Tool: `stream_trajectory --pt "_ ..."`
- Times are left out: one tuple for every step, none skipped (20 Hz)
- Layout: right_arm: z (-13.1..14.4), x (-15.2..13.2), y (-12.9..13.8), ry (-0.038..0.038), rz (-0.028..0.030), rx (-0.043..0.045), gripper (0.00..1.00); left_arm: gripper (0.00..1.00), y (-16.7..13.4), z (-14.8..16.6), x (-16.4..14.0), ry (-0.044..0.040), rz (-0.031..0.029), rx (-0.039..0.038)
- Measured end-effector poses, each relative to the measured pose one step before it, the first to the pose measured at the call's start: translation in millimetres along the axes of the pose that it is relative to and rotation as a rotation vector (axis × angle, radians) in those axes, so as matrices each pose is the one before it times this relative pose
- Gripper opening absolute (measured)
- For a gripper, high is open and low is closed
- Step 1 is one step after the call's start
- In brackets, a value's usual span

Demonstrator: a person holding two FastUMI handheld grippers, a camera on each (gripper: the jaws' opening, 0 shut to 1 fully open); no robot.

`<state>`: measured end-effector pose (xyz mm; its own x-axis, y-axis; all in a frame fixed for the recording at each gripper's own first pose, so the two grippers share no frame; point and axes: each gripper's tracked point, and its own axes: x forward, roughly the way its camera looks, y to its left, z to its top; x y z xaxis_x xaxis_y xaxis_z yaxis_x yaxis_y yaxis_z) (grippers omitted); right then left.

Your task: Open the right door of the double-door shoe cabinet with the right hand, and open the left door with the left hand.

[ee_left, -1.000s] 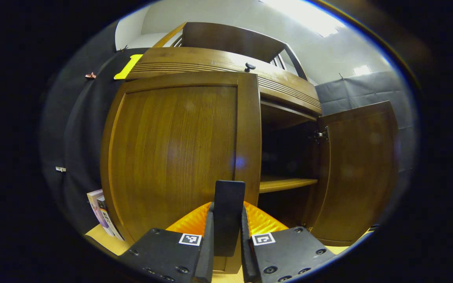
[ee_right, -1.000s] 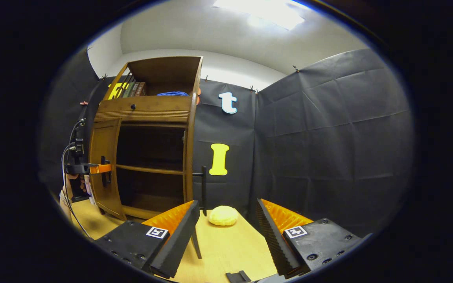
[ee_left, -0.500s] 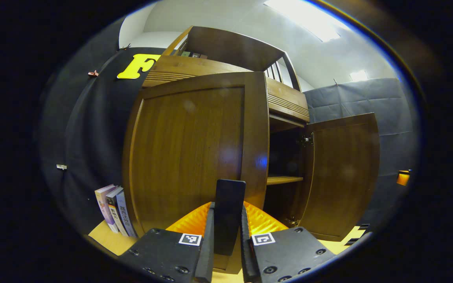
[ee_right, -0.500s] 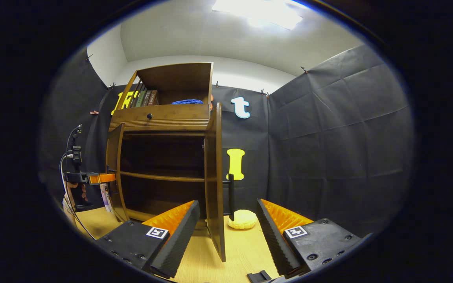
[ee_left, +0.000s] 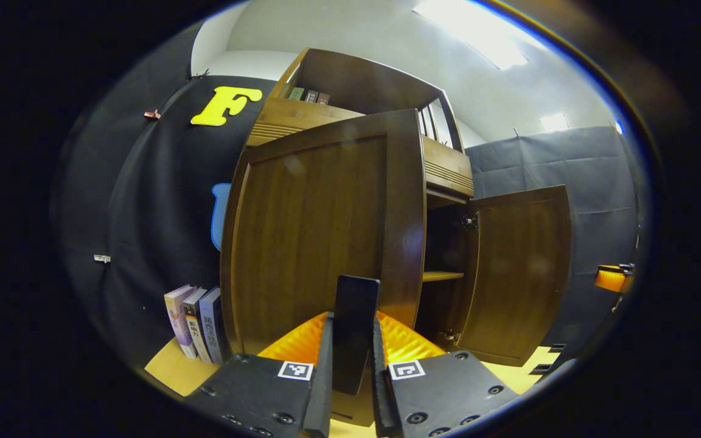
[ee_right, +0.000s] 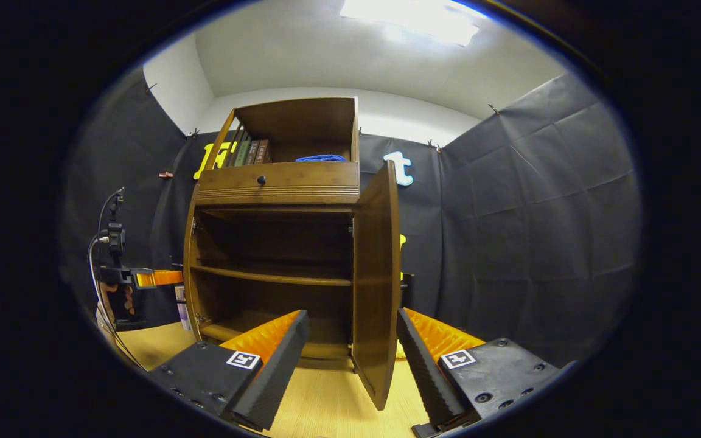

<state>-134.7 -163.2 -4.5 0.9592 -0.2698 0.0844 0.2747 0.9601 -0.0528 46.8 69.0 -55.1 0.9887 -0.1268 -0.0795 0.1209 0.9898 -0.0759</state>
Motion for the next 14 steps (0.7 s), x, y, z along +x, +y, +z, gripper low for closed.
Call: stream_trajectory --pt "-0.05 1.55 3.99 -0.00141 0.00600 -0.01448 0.92 0.31 3.46 -1.14 -4.72 0.00046 0.00330 0.00063" --pt "-0.04 1.54 5.78 -0.00110 0.01053 -0.01061 0.92 0.31 3.34 0.93 -4.19 -0.00194 0.00503 0.00093" --pt "1.40 1.50 6.87 -0.00529 0.01618 -0.00183 0.92 0.31 3.51 1.84 -4.97 -0.00216 0.00740 -0.00160" --pt "2.01 2.40 7.86 -0.00788 0.02327 0.01166 0.92 0.31 3.46 1.13 -6.69 -0.00108 0.00948 -0.00116" --pt "0.38 3.17 9.68 -0.00355 0.03020 0.01802 0.92 0.31 4.28 1.67 -5.15 -0.00073 0.01317 -0.00021" --pt "-0.78 6.69 8.89 0.00036 0.02985 0.01537 0.92 0.31 6.03 1.66 -3.69 -0.00117 0.01442 0.00243" --pt "-2.35 7.02 9.59 0.00100 0.02569 0.00778 0.92 0.31 5.38 0.72 -6.43 -0.00136 0.01664 0.00679" --pt "-0.59 4.75 2.27 -0.00024 0.01157 0.00106 0.92 0.30 4.89 0.57 -4.32 0.00040 0.01185 0.00516" --pt "-1.89 5.01 5.18 -0.00104 0.01419 -0.00023 0.92 0.30 6.30 1.05 -5.34 -0.00155 0.01447 0.00889" --pt "-3.12 5.13 4.76 0.00150 0.01712 0.00101 0.92 0.29 6.65 -0.07 -4.27 -0.00191 0.01446 0.00867" --pt "-1.99 4.83 7.33 0.00109 0.01995 0.00466 0.92 0.28 5.73 1.68 -5.10 -0.01025 0.01056 0.00898" --pt "-2.58 5.33 8.64 0.00190 0.01945 0.00578 0.92 0.28 5.24 0.37 -2.69 -0.00284 0.01077 0.00306" --pt "-1.92 5.35 6.00 0.00131 0.01498 0.00572 0.92 0.26 7.02 -2.39 -2.84 0.00164 0.01126 -0.00147" --pt "-1.73 3.81 4.48 0.00107 0.01027 0.00237 0.92 0.26 6.21 -0.89 -3.52 0.00316 0.01111 -0.00297"
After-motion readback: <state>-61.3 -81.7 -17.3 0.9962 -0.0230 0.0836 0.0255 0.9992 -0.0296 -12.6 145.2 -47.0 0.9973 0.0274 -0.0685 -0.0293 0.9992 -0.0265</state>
